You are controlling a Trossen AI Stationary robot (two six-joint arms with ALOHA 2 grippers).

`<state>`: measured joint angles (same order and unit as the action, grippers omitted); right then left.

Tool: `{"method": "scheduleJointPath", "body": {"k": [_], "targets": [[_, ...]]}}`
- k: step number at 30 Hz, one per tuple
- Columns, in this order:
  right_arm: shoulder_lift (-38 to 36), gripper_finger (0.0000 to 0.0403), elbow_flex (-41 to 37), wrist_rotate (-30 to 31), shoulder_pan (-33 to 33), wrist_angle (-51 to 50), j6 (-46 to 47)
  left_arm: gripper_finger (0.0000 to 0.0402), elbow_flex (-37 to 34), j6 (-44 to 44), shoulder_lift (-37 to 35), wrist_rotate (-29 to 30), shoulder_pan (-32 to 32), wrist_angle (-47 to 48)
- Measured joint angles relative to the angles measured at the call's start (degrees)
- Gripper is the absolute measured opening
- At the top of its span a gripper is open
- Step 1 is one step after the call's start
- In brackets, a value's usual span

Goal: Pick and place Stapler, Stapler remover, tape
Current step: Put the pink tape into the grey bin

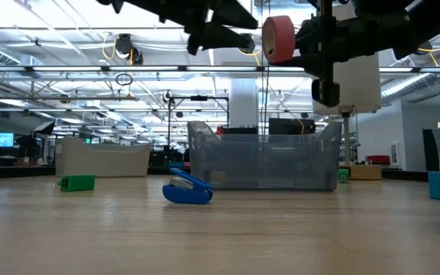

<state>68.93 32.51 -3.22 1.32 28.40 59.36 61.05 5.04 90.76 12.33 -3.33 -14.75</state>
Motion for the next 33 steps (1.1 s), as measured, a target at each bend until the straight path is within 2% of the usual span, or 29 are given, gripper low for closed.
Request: {"method": "scheduleJointPath", "body": {"k": [10,21,33], "targets": [[0.0,0.0033,0.0,-4.7,-0.8,-0.6,6.5,0.0241,2.4,-4.1,2.6,-0.2,-1.3,1.2],[-0.1,0.0033,0.0,-3.8,-2.7,0.4,14.6,0.0241,2.4,-5.1,2.9,-1.2,-1.5,3.4],[1.7,0.0033,0.0,-4.6,-3.9,0.1,18.0,0.0241,2.4,-7.1,2.7,0.7,-1.7,2.7]]}}
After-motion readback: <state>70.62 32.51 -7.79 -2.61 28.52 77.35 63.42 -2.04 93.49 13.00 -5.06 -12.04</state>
